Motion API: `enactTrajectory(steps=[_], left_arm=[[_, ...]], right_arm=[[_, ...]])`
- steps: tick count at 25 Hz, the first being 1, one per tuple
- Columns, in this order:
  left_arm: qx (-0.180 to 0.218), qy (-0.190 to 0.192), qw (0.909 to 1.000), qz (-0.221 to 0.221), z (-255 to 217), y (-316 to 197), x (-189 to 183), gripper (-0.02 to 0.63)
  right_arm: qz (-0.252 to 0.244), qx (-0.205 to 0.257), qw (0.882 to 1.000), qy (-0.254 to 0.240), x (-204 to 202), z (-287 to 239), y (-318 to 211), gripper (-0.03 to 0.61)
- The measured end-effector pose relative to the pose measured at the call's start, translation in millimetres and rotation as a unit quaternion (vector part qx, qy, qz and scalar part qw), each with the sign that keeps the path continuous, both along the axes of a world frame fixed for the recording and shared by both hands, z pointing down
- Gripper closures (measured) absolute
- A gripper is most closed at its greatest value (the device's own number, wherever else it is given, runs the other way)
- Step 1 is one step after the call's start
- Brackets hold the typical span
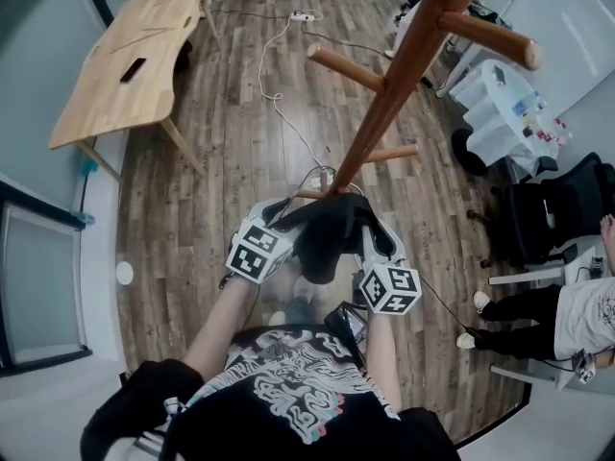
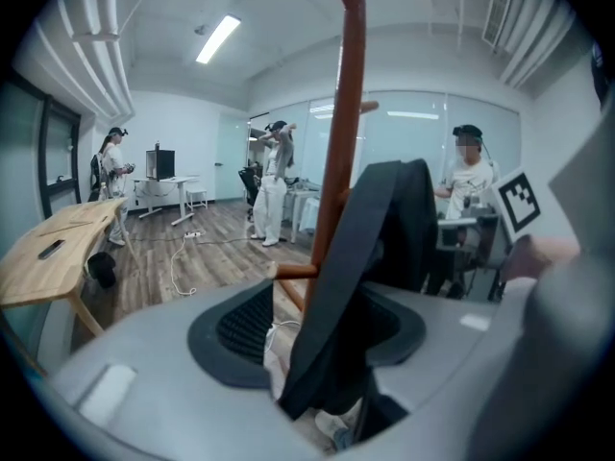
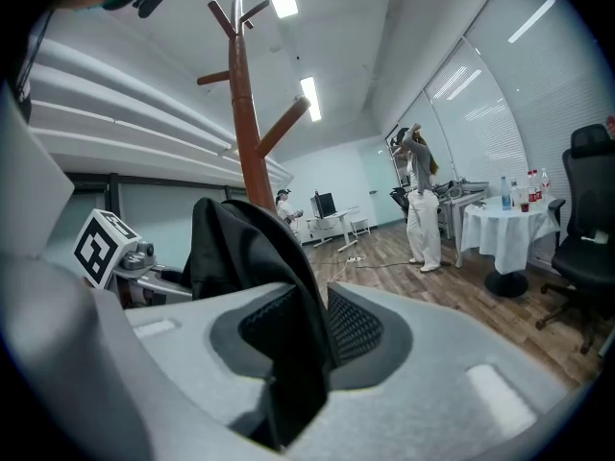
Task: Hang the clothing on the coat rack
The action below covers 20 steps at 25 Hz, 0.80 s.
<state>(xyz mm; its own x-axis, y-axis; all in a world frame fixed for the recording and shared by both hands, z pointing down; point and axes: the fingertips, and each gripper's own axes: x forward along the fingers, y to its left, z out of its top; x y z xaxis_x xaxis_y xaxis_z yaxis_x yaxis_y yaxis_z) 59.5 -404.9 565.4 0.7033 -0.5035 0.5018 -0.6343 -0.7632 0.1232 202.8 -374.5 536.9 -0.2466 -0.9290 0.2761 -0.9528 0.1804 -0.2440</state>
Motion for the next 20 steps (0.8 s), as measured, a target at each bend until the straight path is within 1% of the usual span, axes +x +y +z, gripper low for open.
enactTrajectory(steps=[5, 10, 12, 14, 16, 17, 20], left_arm=[[-0.008, 0.001, 0.9998, 0.015, -0.2, 10.6, -1.3, 0.409], [-0.009, 0.019, 0.9996, 0.019, -2.9, 19.3, -4.2, 0.402], [-0.009, 0.020, 0.9995, 0.021, -3.6, 21.3, -5.6, 0.402], [-0.002, 0.020, 0.9996, 0.021, -6.0, 22.5, -7.1, 0.402], [0.018, 0.020, 0.9995, 0.014, -12.3, 22.4, -9.4, 0.404], [0.026, 0.021, 0.9993, 0.013, -15.7, 22.8, -9.8, 0.434], [0.029, 0.031, 0.9989, 0.017, -21.0, 27.2, -8.8, 0.436]], right_arm=[[0.006, 0.003, 1.000, -0.002, -2.6, -2.7, 5.7, 0.489], [0.013, 0.005, 1.000, -0.004, -5.4, -3.8, 14.7, 0.489], [0.015, 0.006, 1.000, -0.003, -6.7, -4.0, 17.9, 0.489], [0.016, 0.006, 1.000, -0.004, -7.4, -4.0, 20.6, 0.489], [0.018, 0.006, 1.000, -0.006, -7.0, -4.3, 23.7, 0.489], [0.018, 0.005, 1.000, -0.007, -6.5, -4.7, 25.5, 0.489], [0.021, 0.006, 1.000, -0.009, -6.2, -5.8, 31.9, 0.489]])
